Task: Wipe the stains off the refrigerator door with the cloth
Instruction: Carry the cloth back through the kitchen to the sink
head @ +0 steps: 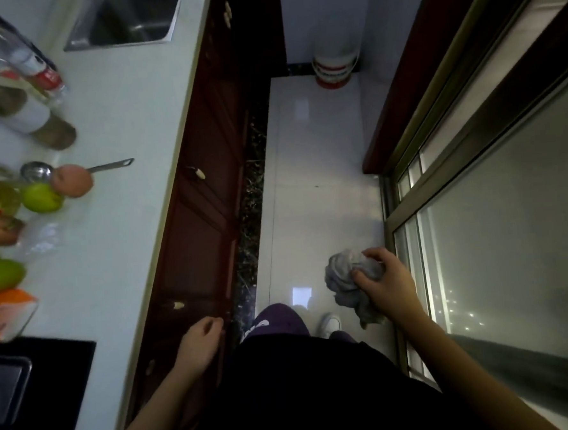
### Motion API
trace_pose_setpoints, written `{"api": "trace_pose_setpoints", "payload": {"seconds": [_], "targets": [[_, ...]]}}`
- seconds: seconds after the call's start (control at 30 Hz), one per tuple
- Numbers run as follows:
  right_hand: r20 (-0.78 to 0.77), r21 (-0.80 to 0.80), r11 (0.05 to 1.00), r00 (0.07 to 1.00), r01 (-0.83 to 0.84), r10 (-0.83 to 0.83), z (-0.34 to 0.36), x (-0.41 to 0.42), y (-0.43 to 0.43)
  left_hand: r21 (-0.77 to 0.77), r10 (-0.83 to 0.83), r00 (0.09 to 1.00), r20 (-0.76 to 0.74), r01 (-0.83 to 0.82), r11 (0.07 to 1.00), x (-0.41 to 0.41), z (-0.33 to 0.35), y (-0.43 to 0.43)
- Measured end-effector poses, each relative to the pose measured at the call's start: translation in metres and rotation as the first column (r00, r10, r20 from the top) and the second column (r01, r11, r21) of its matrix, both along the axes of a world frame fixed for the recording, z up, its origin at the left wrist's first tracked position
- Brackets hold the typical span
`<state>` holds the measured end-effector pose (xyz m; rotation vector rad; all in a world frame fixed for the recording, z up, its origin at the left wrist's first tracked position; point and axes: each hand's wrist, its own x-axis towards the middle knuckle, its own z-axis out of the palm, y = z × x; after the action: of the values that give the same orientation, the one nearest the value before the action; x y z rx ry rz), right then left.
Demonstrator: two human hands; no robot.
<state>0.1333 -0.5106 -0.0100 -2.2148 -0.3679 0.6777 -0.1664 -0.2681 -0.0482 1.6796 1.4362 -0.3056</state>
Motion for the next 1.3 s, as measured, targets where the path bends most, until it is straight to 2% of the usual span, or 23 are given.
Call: {"api": "trace_pose_setpoints", "payload": {"seconds": [0.17, 0.3, 0.43, 0.57, 0.7, 0.83, 0.97, 1.13, 1.3], "targets": [[0.002, -0.008, 1.0, 1.0, -0.001, 0.001, -0.001, 0.063, 0.05, -0.072, 0.081, 0.996, 0.023, -0.079, 0.994, 0.052, -0.009, 0.047], [-0.007, -0.045, 0.997, 0.998, 0.06, -0.061, 0.001, 0.113, 0.081, -0.123, 0.092, 0.995, 0.028, -0.088, 0.989, 0.11, -0.022, 0.099], [0.032, -0.119, 0.977, 0.984, 0.18, -0.177, 0.004, 0.161, 0.104, -0.201, -0.015, 1.0, -0.018, 0.011, 0.979, 0.158, -0.081, 0.168], [0.064, -0.112, 0.953, 0.959, 0.281, -0.276, 0.01, 0.208, 0.129, -0.135, -0.188, 0.981, 0.046, 0.193, 0.972, 0.279, -0.025, 0.213], [0.049, -0.098, 0.939, 0.944, 0.329, -0.326, 0.012, 0.253, 0.156, -0.104, -0.201, 0.975, 0.096, 0.211, 0.972, 0.375, 0.008, 0.251], [0.01, -0.112, 0.953, 0.959, 0.282, -0.283, 0.002, 0.312, 0.191, -0.073, -0.212, 0.971, 0.113, 0.22, 0.973, 0.437, 0.009, 0.285], [0.008, -0.1, 0.973, 0.978, 0.208, -0.209, -0.004, 0.38, 0.242, -0.063, -0.142, 0.989, 0.042, 0.145, 0.987, 0.464, -0.008, 0.319], [-0.029, -0.054, 0.999, 1.0, 0.002, -0.003, 0.001, 0.463, 0.319, -0.023, -0.053, 0.998, -0.044, 0.052, 0.998, 0.481, -0.001, 0.337], [-0.062, 0.0, 0.976, 0.974, -0.218, 0.218, 0.012, 0.533, 0.404, -0.005, 0.103, 0.993, -0.062, -0.103, 0.995, 0.498, 0.005, 0.353]]}}
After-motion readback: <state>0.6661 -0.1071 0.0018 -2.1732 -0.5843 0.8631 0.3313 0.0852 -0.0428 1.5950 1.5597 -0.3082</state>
